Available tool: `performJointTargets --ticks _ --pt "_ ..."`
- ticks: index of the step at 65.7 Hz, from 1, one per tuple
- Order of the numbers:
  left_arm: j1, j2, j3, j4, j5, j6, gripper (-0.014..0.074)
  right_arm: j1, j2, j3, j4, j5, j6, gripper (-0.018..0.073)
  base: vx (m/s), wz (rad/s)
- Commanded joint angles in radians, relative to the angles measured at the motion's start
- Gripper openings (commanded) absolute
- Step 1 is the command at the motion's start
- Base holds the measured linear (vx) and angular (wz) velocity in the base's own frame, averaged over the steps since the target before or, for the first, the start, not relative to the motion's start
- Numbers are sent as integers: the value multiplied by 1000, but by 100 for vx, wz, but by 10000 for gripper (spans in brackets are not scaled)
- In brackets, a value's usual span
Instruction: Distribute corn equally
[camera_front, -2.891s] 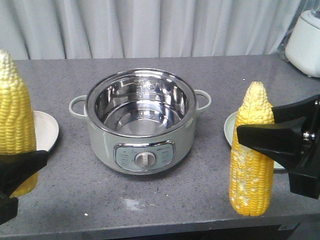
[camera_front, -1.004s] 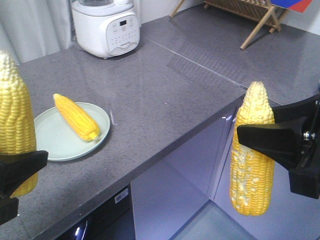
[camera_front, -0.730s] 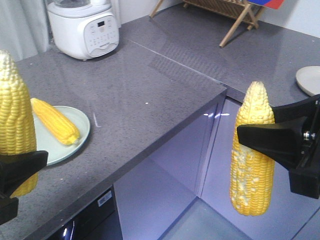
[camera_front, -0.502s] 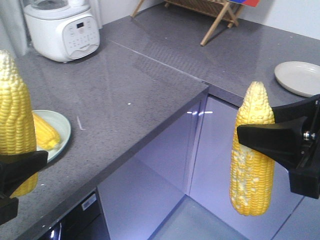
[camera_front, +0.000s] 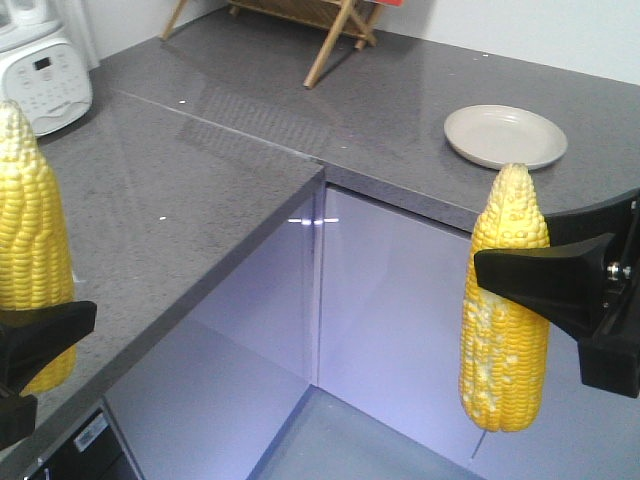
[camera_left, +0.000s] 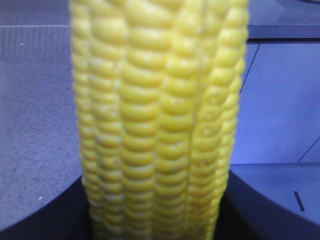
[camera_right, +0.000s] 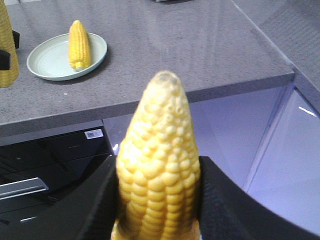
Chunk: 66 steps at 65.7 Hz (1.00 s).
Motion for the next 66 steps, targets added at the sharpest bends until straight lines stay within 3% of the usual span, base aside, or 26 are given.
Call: performJointTargets --ticks 1,66 --pt "-3 -4 -27 -7 -71 0 286 -2 -10 -25 39 -46 -9 228 0 -31" --pt "-3 -4 -27 -7 -71 0 286 -2 -10 -25 39 -46 -9 228 1 -30"
